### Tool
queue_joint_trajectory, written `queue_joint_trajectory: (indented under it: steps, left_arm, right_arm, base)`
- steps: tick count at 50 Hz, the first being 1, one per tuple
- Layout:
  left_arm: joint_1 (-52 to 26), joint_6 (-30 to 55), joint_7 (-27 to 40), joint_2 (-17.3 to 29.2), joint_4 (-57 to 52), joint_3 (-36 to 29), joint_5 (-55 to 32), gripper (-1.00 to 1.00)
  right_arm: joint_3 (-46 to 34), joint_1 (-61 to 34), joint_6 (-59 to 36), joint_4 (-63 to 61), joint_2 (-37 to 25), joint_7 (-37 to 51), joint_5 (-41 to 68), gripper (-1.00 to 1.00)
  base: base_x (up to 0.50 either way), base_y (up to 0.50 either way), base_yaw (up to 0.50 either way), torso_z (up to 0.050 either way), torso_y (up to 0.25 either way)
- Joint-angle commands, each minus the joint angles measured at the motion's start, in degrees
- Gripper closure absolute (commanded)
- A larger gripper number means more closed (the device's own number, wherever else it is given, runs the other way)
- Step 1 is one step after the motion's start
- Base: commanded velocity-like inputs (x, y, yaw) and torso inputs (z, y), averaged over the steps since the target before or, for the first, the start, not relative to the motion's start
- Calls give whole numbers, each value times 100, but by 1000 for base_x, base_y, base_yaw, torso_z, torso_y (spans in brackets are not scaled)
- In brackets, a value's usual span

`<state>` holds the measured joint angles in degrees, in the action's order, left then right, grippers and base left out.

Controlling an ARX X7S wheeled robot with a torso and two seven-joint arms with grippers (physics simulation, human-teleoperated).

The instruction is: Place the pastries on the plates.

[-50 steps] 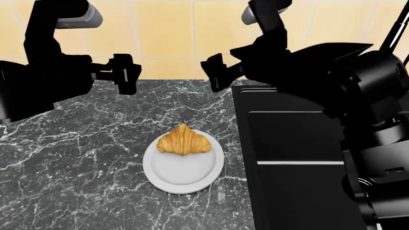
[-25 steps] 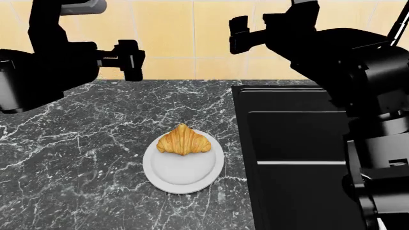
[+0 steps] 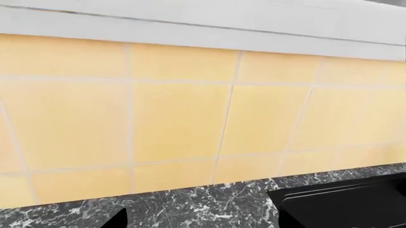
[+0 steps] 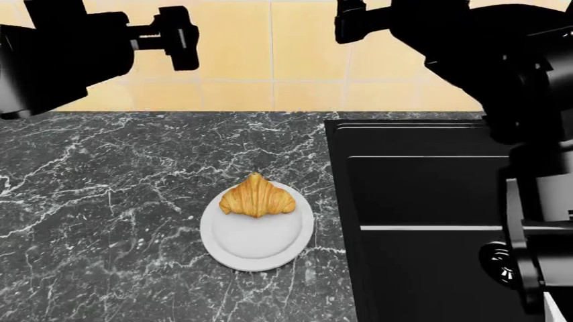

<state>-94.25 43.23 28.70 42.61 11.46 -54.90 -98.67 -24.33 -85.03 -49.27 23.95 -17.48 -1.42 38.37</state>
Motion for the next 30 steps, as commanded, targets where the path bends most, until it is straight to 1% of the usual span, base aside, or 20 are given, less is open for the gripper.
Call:
queue_joint_trajectory:
  steps: [1, 12, 21, 30]
  left_arm:
    - [-352, 10, 19, -163, 243, 60, 91, -100]
    - [-790, 149, -74, -303, 469, 79, 180, -100]
    - [-1037, 187, -152, -428, 687, 140, 160, -100]
    - [-1097, 173, -230, -503, 875, 109, 262, -100]
  right_arm:
    - [15, -233, -142, -228, -95, 171, -25, -100]
    - [164, -442, -368, -545, -226, 383, 69, -100]
    - [105, -608, -203, -436, -231, 317, -45, -100]
    - [14, -731, -52, -404, -321, 364, -244, -100]
  base:
    - [0, 0, 0, 0, 0]
    - [0, 0, 0, 0, 0]
    - [0, 0, 0, 0, 0]
    - [0, 0, 0, 0, 0]
